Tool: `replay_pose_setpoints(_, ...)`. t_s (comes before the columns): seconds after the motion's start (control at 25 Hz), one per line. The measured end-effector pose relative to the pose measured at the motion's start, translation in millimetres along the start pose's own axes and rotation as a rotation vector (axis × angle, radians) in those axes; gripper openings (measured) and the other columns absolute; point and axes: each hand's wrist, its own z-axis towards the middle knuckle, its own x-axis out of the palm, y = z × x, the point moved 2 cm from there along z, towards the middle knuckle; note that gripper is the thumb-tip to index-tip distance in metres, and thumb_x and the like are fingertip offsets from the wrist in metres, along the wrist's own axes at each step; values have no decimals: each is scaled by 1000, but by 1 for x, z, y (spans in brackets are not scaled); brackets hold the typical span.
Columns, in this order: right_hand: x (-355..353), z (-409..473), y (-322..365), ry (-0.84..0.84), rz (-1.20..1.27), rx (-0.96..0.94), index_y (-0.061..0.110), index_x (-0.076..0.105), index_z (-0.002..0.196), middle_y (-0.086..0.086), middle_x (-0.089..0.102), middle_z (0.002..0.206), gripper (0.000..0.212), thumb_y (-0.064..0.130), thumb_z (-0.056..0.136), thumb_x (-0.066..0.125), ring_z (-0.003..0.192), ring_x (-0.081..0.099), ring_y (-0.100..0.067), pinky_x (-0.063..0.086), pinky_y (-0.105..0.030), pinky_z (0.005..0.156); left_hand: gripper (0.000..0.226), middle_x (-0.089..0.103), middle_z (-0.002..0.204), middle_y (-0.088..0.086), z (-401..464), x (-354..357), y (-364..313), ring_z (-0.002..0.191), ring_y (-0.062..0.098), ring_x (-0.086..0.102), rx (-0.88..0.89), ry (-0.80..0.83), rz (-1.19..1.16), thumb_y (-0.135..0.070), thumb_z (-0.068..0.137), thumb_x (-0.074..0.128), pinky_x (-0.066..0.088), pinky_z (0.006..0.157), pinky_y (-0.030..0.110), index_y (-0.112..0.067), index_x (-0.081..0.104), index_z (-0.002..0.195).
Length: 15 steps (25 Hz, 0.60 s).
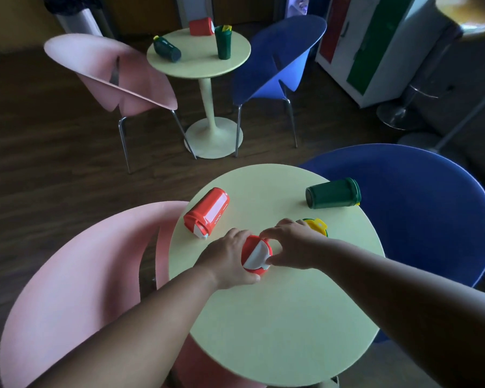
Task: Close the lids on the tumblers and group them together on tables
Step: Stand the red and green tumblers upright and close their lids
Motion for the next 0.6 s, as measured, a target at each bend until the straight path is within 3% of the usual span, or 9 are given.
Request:
replay_pose_setpoints(0.24,-14,9,-32,43,-19,-80,39,54,130,6,62,115,53,56,80,65,120,44,-16,33,-37,97,80,49,123,-15,15,7,-18,101,12,61,53,-51,-27,-60,58,76,54,83,31,-37,41,127)
replay_pose_setpoints(0.6,-24,27,-59,168,17,-291,41,53,130,12,62,124,49,55,84,61,116,48,-14,36,-40,101,90,47,126,-16,6,27,-48,107,8,57,-164,-195,-40,-70,59,73,52,85,22,-37,34,132)
